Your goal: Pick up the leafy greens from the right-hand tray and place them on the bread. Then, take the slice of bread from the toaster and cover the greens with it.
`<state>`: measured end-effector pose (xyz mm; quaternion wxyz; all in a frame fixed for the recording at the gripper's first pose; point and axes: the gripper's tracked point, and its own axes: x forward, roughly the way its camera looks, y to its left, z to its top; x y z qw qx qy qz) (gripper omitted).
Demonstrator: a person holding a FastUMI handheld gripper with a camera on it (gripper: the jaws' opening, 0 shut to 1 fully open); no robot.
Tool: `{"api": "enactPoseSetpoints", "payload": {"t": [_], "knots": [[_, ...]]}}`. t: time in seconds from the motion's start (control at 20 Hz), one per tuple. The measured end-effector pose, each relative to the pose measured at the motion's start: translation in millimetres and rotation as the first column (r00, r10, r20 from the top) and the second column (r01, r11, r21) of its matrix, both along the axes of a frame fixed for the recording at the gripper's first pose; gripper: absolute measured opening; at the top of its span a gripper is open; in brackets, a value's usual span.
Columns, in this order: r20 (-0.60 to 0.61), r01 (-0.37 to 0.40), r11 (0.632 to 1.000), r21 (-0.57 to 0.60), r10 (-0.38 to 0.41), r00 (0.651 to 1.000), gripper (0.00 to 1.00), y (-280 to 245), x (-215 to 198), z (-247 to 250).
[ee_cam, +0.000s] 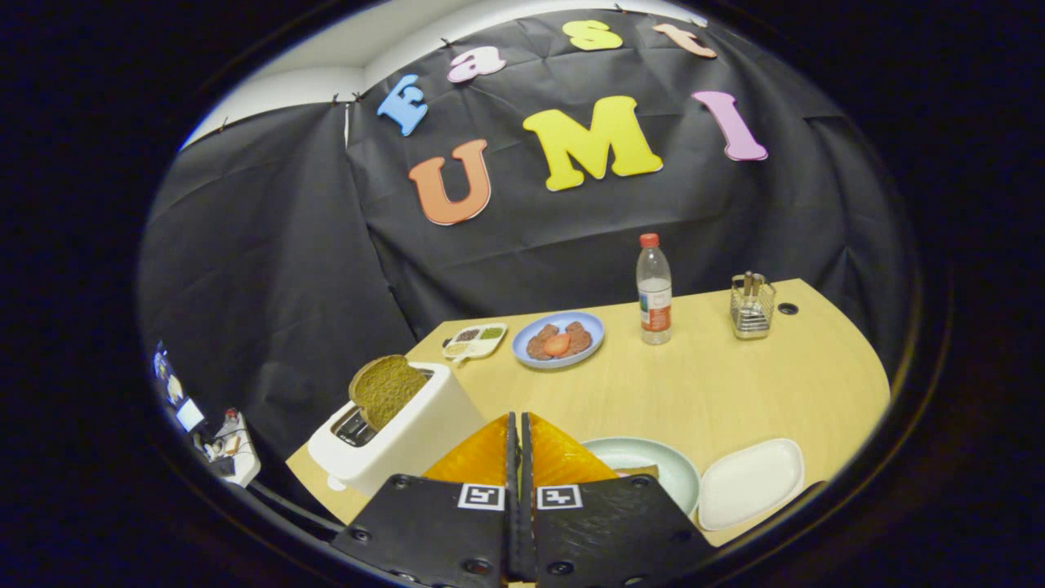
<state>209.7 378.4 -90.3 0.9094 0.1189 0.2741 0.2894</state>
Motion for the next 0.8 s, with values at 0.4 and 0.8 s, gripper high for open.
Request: {"api": "enactPoseSetpoints", "payload": {"t": [0.4, 0.8], "knots": [[-0.048, -0.007, 0.999, 0.037, 0.009, 0.999, 0.0, 3, -6, -19], [-0.048, 0.043, 0.997, -0.06, -0.046, 0.998, 0.0, -35, 10, -59]]}}
